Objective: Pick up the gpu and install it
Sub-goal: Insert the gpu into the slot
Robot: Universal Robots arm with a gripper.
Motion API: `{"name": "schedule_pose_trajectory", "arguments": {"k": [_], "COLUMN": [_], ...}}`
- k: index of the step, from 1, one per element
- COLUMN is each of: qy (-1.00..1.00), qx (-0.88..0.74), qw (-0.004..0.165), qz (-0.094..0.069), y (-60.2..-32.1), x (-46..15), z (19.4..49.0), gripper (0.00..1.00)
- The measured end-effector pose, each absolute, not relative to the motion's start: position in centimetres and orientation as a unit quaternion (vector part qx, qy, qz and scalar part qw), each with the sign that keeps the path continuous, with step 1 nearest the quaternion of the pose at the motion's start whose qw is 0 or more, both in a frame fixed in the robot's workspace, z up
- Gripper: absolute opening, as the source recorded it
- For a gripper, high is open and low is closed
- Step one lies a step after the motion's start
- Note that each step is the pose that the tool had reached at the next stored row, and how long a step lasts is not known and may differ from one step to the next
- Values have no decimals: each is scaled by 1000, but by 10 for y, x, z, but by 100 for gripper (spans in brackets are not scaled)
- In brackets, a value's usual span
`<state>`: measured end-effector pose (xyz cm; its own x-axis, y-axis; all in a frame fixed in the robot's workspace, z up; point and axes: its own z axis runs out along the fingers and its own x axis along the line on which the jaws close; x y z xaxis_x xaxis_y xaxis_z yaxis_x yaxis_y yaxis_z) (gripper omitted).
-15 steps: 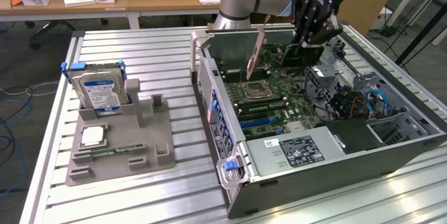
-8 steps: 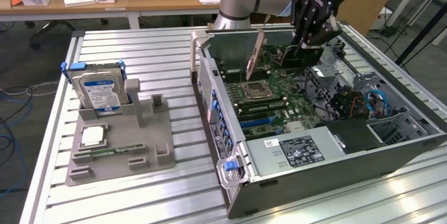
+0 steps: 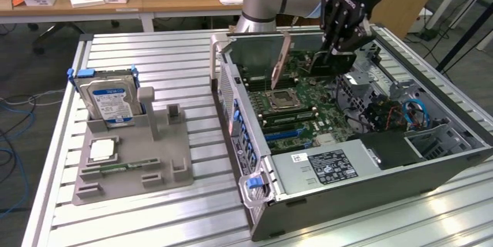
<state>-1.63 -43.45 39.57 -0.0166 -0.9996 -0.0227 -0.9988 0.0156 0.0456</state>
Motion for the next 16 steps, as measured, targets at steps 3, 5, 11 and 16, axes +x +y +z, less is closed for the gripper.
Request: {"name": "schedule_pose_trajectory", "arguments": {"k": [3, 5, 11, 16], "qy": [-713, -714, -716, -717], "qx": [700, 700, 698, 697], "qw": [8, 8, 8, 8], "qz": [-24, -24, -24, -24], "y": [-434, -434, -434, -434], "x": [-16, -16, -16, -16], "z": [395, 394, 392, 390], "gripper": [26, 26, 26, 26]}}
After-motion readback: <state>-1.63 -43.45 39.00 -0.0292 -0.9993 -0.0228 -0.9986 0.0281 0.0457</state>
